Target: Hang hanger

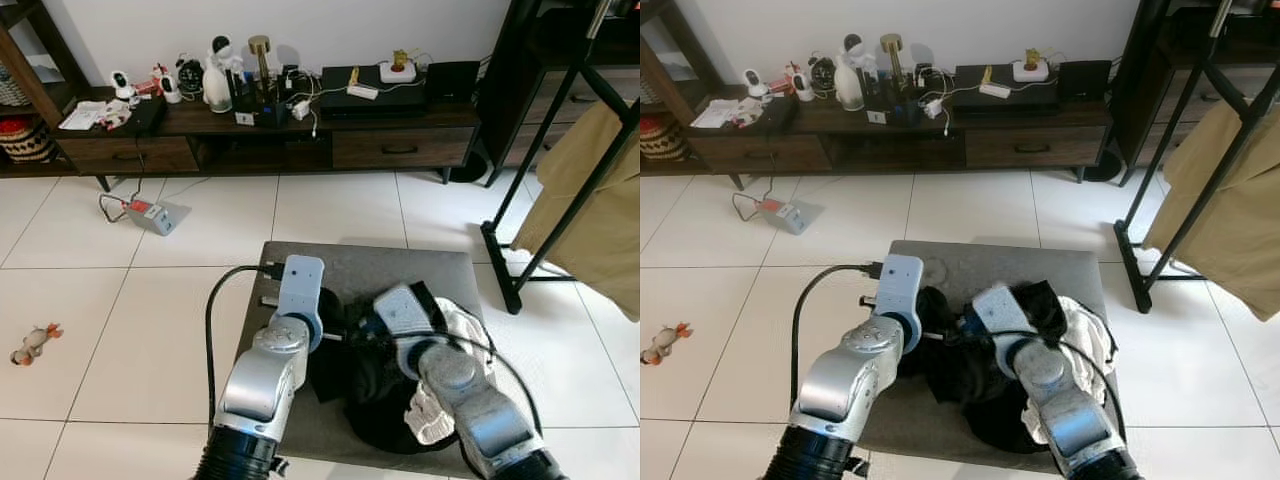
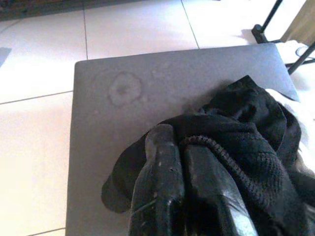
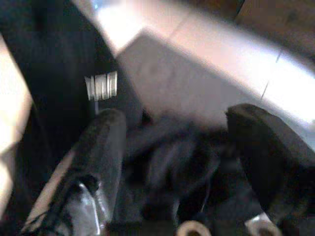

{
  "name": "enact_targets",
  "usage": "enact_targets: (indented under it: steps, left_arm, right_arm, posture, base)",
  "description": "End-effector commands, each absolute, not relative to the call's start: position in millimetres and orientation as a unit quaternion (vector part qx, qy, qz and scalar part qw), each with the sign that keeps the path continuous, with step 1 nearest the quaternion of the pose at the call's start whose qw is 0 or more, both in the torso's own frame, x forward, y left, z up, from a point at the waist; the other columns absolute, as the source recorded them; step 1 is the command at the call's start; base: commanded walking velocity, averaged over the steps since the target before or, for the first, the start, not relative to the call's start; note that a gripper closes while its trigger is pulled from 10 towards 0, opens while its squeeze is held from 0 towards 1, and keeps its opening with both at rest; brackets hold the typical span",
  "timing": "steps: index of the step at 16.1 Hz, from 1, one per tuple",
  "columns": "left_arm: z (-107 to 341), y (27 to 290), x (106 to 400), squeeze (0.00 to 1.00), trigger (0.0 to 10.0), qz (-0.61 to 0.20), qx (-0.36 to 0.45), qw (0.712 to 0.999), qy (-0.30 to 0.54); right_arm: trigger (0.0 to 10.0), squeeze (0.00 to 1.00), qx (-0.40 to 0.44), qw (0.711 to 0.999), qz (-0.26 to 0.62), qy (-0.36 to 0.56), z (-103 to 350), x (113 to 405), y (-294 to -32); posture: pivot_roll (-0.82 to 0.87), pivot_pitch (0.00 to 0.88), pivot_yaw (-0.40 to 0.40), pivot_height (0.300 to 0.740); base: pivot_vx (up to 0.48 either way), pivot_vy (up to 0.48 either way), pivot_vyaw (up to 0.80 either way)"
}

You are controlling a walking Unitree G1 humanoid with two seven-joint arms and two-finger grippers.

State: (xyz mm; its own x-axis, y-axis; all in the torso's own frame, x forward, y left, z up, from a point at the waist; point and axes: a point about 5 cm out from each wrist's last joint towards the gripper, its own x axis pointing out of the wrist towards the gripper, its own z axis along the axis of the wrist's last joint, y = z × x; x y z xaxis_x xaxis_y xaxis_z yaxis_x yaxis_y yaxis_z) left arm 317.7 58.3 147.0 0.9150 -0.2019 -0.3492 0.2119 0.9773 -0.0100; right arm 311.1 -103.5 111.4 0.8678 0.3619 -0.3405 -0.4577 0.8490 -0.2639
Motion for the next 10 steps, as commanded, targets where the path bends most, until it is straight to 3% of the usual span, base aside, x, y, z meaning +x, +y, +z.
enact_targets:
  steps: [1, 4, 7, 10]
  left_arm:
    - [149.8, 54.5, 316.5, 0.0, 0.0, -0.117, 0.007, 0.978, 0.174]
    - [147.8, 53.0, 315.8, 0.0, 0.0, -0.12, 0.007, 0.977, 0.178]
    - [149.0, 52.6, 316.1, 0.0, 0.0, -0.121, 0.008, 0.976, 0.178]
    - [149.7, 54.2, 316.8, 0.0, 0.0, -0.12, 0.009, 0.977, 0.178]
  right_arm:
    - [10.0, 0.0, -0.147, 0.955, 0.233, 0.109, 121.9, 305.9, -103.2]
    - [10.0, 0.0, -0.122, 0.951, 0.263, 0.108, 125.1, 297.5, -99.8]
    - [10.0, 0.0, -0.178, 0.933, 0.273, 0.152, 106.4, 292.6, -100.9]
    - [10.0, 0.0, -0.177, 0.934, 0.261, 0.169, 98.8, 292.6, -102.6]
  posture:
    - [0.07, 0.198, 0.021, 0.74]
    - [0.06, 0.199, 0.024, 0.74]
    - [0.07, 0.199, 0.027, 0.74]
    - [0.07, 0.2, 0.029, 0.74]
  base:
    - [0.0, 0.0, 0.0]
    - [0.0, 0.0, 0.0]
    - [0.0, 0.0, 0.0]
    - [0.0, 0.0, 0.0]
